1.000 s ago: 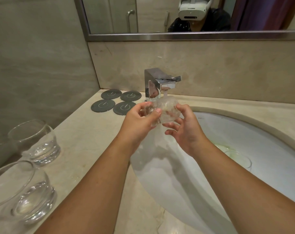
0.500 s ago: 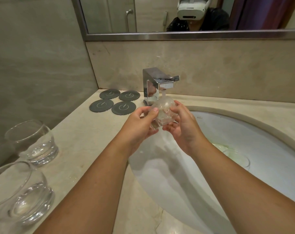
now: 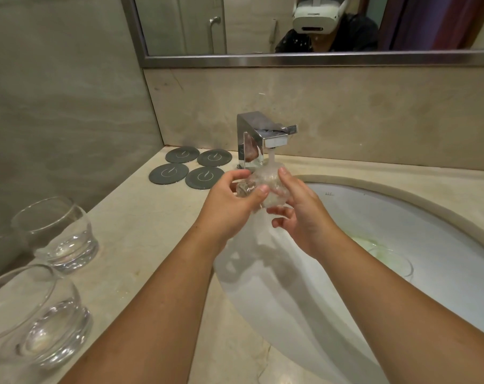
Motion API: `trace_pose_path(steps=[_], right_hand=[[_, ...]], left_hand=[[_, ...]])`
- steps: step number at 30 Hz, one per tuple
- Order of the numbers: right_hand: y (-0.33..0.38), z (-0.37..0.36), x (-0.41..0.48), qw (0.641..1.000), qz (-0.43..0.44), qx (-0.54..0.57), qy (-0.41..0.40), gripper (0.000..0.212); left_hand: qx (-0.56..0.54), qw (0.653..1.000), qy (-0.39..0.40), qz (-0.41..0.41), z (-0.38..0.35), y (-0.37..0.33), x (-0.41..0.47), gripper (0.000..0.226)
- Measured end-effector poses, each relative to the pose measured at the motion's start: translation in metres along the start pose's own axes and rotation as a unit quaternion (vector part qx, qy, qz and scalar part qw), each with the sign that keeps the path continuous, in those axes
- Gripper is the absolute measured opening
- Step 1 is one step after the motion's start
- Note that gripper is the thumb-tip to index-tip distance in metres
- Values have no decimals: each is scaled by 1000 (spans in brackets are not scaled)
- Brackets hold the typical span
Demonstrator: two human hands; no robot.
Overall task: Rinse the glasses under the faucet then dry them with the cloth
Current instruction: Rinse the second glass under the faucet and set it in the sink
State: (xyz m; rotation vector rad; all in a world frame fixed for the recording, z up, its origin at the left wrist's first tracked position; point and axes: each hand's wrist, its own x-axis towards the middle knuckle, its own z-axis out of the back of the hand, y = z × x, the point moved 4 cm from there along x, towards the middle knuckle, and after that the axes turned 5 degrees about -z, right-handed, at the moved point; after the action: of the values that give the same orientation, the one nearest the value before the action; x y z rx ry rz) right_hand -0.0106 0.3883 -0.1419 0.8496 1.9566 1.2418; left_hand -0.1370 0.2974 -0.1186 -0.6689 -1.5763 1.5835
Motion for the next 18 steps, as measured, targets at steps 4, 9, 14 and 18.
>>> trace_pose_path(steps=[4,9,14,18], right_hand=[[0,1,0,1000,1,7,-15,57],[2,4,5,999,29,43,-13,69],[3,2,4,998,33,45,10,78],[2,-1,1,998,-13,62,23,64]], left_hand=[[34,998,18,-42,-1,-2,-2,50],[-29,999,19,31,-6,0,-1,55],[-72,995,19,62,-9,1,-2,36],[-91,994,2,56,-6,-3,-2,40]])
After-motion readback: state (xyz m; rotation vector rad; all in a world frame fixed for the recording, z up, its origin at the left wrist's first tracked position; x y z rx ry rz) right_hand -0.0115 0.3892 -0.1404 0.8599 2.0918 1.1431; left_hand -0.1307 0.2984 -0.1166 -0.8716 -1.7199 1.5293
